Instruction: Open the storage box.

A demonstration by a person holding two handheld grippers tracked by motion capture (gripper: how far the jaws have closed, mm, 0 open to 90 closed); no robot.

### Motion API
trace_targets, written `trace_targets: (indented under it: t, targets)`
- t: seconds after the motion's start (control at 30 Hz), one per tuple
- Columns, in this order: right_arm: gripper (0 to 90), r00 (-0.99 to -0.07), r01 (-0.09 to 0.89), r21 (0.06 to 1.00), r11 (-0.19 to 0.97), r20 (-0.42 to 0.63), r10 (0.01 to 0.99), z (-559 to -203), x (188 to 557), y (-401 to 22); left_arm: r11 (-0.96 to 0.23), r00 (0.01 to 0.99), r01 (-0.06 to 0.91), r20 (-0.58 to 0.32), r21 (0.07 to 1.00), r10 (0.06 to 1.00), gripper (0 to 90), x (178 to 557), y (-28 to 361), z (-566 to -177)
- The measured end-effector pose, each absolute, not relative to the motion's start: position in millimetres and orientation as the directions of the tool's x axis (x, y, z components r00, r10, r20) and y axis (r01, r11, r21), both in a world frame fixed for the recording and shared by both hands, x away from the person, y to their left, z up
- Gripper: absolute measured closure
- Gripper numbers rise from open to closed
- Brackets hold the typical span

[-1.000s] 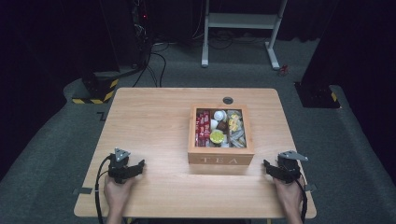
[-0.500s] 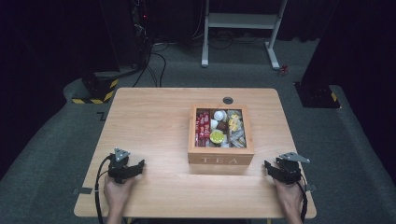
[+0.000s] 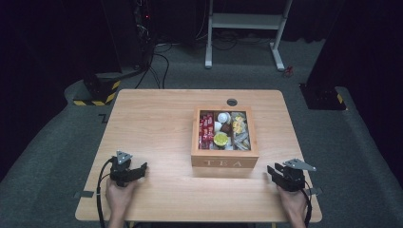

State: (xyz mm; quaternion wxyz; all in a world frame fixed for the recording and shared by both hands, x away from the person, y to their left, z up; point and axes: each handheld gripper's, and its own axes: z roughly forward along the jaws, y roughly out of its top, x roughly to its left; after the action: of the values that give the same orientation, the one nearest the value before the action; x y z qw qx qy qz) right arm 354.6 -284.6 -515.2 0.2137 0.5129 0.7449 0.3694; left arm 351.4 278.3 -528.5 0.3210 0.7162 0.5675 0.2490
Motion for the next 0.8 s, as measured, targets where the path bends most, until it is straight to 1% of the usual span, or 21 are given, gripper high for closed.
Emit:
trace_targets:
  t: [0.1, 0.13, 0.23, 0.27, 0.4, 0.53, 0.8]
  targets:
    - [65.9, -0.412, 0.599, 0.772, 0.215, 0.067, 0.909, -515.3, 350.2, -280.6, -0.152, 0.233, 0.652, -0.007, 0.743, 0.972, 23.9, 351.4, 278.6, -528.5]
    - [65.9, -0.412, 0.599, 0.772, 0.215, 0.067, 0.909, -515.3, 350.2, -280.6, -0.151, 0.233, 0.651, -0.006, 0.744, 0.973, 23.9, 351.4, 278.5, -528.6]
    - [71.5, -0.448, 0.594, 0.771, 0.232, 0.077, 0.891, -515.0, 346.2, -274.2, -0.148, 0.231, 0.651, -0.009, 0.744, 0.973, 23.9, 351.3, 278.5, -528.6]
    - [71.5, -0.448, 0.594, 0.771, 0.232, 0.077, 0.891, -515.0, 346.2, -274.2, -0.148, 0.231, 0.651, -0.009, 0.744, 0.973, 23.9, 351.3, 278.5, -528.6]
    - [77.1, -0.512, 0.578, 0.770, 0.269, 0.086, 0.854, -515.9, 345.9, -263.4, -0.147, 0.231, 0.651, -0.010, 0.744, 0.973, 23.9, 351.4, 278.5, -528.6]
    - [77.7, -0.537, 0.584, 0.767, 0.266, 0.118, 0.836, -517.5, 347.3, -255.1, -0.148, 0.232, 0.651, -0.009, 0.744, 0.973, 23.9, 351.4, 278.5, -528.6]
    - [82.1, -0.587, 0.566, 0.769, 0.297, 0.123, 0.800, -516.6, 350.0, -240.7, -0.148, 0.232, 0.651, -0.009, 0.745, 0.973, 23.9, 351.4, 278.4, -528.6]
